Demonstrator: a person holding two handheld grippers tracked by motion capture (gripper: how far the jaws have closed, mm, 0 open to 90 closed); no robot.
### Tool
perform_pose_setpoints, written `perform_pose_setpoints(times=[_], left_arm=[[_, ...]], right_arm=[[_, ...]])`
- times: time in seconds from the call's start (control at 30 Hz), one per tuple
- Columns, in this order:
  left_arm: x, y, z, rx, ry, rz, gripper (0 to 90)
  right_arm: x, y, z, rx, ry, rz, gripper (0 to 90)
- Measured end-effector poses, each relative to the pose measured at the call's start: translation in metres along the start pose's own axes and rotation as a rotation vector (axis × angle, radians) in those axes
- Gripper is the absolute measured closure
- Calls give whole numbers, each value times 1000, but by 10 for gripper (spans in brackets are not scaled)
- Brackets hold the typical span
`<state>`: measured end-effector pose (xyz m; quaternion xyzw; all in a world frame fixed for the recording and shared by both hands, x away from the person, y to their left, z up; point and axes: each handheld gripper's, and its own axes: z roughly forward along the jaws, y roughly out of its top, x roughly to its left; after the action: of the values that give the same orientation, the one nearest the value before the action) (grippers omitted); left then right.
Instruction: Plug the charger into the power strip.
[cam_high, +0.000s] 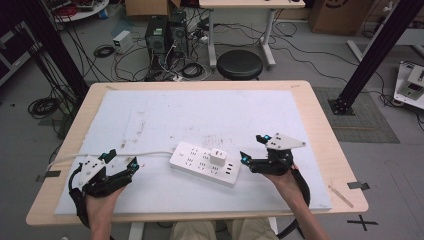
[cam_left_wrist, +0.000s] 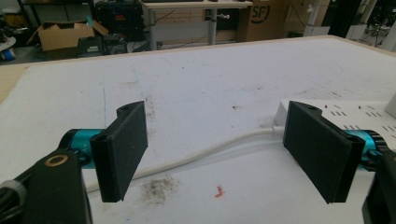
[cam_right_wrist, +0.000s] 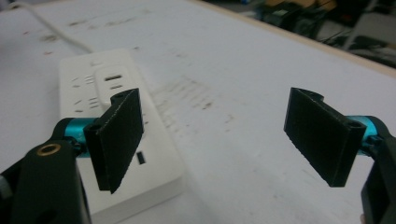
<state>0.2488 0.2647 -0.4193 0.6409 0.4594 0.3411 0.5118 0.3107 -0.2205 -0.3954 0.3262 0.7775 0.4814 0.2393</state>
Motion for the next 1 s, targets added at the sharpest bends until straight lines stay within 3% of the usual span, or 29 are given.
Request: perform_pose_setpoints(times=[0.1,0.13,0.17,0.47,1.0], left_arm=[[0,0,0,-1,1,0,220],[0,0,0,-1,1,0,221],[0,0,-1,-4,3,1,221],[2,-1,-4,-6,12,0,220],[0,0,2,-5,1,6,220]], right_arm=[[0,-10,-13,-79,-78,3,204],[0,-10,-13,-79,-78,3,204],[-3,-19,-22,-132,-124,33,205],[-7,-44,-41,-216,-236,130,205],[-17,-66,-54,-222,-273,182,205]])
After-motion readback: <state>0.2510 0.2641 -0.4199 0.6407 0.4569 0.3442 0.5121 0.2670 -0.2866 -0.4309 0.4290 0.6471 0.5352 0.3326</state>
